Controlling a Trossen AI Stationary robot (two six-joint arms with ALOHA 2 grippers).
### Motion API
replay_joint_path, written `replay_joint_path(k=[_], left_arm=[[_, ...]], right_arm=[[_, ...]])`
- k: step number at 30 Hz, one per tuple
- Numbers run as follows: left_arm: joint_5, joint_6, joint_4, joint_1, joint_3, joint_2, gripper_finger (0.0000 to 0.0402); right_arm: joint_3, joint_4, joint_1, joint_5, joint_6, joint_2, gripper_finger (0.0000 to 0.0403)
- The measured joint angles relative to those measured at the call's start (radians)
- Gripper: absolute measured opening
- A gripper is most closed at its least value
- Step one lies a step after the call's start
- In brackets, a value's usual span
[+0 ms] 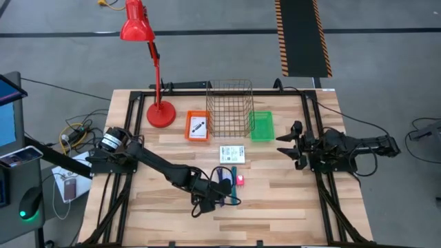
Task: Pick and place items into bin
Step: Put the violet charger cable into the wire basket
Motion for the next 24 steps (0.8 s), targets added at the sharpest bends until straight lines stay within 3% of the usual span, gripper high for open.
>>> replay_joint_path(k=[24], left_arm=[[0.050, -0.020, 0.005, 0.009, -0.003, 0.000, 0.0146]], right_arm=[[0.000, -0.070, 0.000, 0.000, 0.000, 0.014, 0.0198]])
